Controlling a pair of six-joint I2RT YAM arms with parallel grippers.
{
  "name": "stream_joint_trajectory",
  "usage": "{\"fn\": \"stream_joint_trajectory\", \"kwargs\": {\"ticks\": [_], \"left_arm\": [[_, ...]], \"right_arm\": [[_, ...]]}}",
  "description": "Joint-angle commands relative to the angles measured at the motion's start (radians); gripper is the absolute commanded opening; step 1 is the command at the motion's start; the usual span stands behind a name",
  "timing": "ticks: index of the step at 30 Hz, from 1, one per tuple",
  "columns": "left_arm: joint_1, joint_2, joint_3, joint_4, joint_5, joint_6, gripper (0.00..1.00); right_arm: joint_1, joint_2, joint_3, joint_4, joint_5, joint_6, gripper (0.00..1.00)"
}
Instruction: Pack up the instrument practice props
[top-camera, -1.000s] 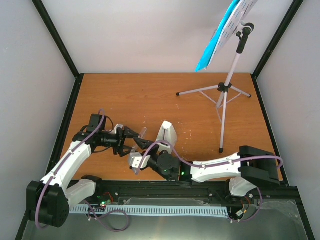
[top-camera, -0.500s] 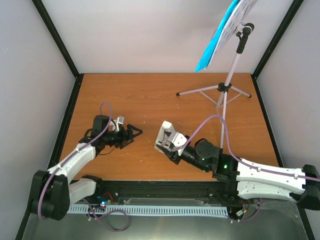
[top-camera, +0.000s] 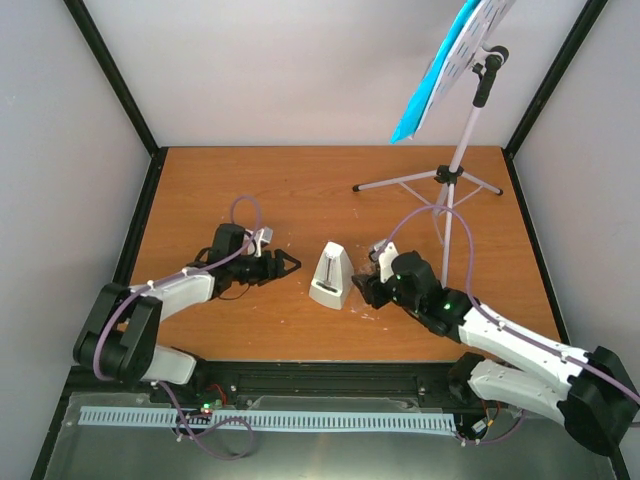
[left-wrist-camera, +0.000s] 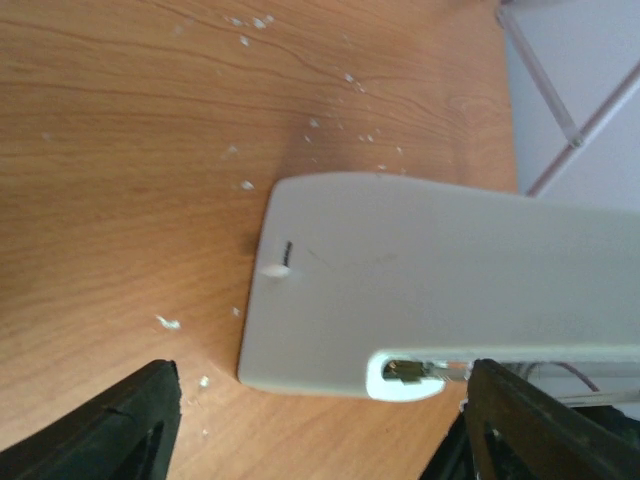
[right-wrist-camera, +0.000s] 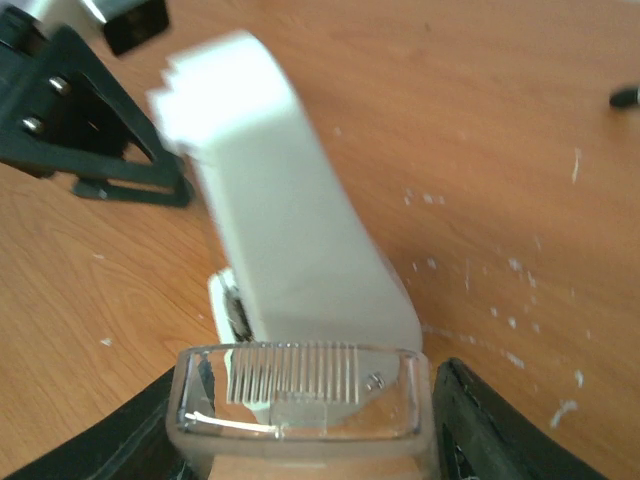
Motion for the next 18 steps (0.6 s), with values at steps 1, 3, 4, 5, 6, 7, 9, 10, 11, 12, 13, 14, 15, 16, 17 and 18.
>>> {"fn": "stream_joint_trajectory", "kwargs": {"ticks": [1, 3, 4, 5, 6, 7, 9, 10, 11, 12, 13, 14, 15, 16, 17, 18], "left_arm": [[-0.007, 0.07, 0.04, 0.061, -0.028, 0.031, 0.7], [-0.01, 0.101, 0.05, 0.066, -0.025, 0.037, 0.66], [-0.011, 0.113, 0.057, 0.065, -0.026, 0.043, 0.64], [-0.014, 0.126, 0.063, 0.064, -0.026, 0.049, 0.62], [-0.016, 0.137, 0.068, 0.062, -0.027, 0.056, 0.6], [-0.018, 0.148, 0.073, 0.061, -0.026, 0.061, 0.59], [-0.022, 0.175, 0.081, 0.062, -0.019, 0.067, 0.57], [-0.023, 0.189, 0.082, 0.065, -0.011, 0.066, 0.56], [-0.026, 0.198, 0.08, 0.071, -0.005, 0.065, 0.55], [-0.027, 0.208, 0.077, 0.078, -0.003, 0.064, 0.54], [-0.029, 0.213, 0.073, 0.083, -0.002, 0.065, 0.54], [-0.03, 0.22, 0.072, 0.085, -0.002, 0.066, 0.53], [-0.032, 0.227, 0.072, 0.084, -0.001, 0.066, 0.52], [-0.033, 0.235, 0.072, 0.082, 0.002, 0.065, 0.51], [-0.034, 0.241, 0.069, 0.083, 0.005, 0.058, 0.5], [-0.035, 0.243, 0.063, 0.092, 0.011, 0.049, 0.48]], "right_arm": [[-0.069, 0.081, 0.027, -0.01, -0.074, 0.054, 0.47], [-0.081, 0.119, 0.039, 0.006, -0.076, 0.051, 0.47], [-0.085, 0.138, 0.044, 0.018, -0.075, 0.049, 0.47], [-0.088, 0.157, 0.053, 0.031, -0.077, 0.049, 0.47], [-0.093, 0.175, 0.06, 0.044, -0.081, 0.049, 0.47], [-0.096, 0.194, 0.069, 0.057, -0.086, 0.047, 0.47], [-0.098, 0.233, 0.088, 0.083, -0.094, 0.042, 0.47], [-0.099, 0.255, 0.098, 0.096, -0.096, 0.037, 0.47], [-0.1, 0.273, 0.108, 0.109, -0.098, 0.032, 0.47], [-0.101, 0.298, 0.122, 0.12, -0.098, 0.028, 0.47], [-0.102, 0.318, 0.135, 0.124, -0.096, 0.018, 0.47], [-0.102, 0.332, 0.147, 0.129, -0.09, 0.009, 0.47], [-0.104, 0.346, 0.156, 0.139, -0.085, 0.0, 0.47], [-0.107, 0.36, 0.162, 0.15, -0.083, -0.006, 0.47], [-0.114, 0.374, 0.171, 0.158, -0.087, -0.01, 0.46], [-0.121, 0.388, 0.179, 0.166, -0.097, -0.014, 0.46]]}}
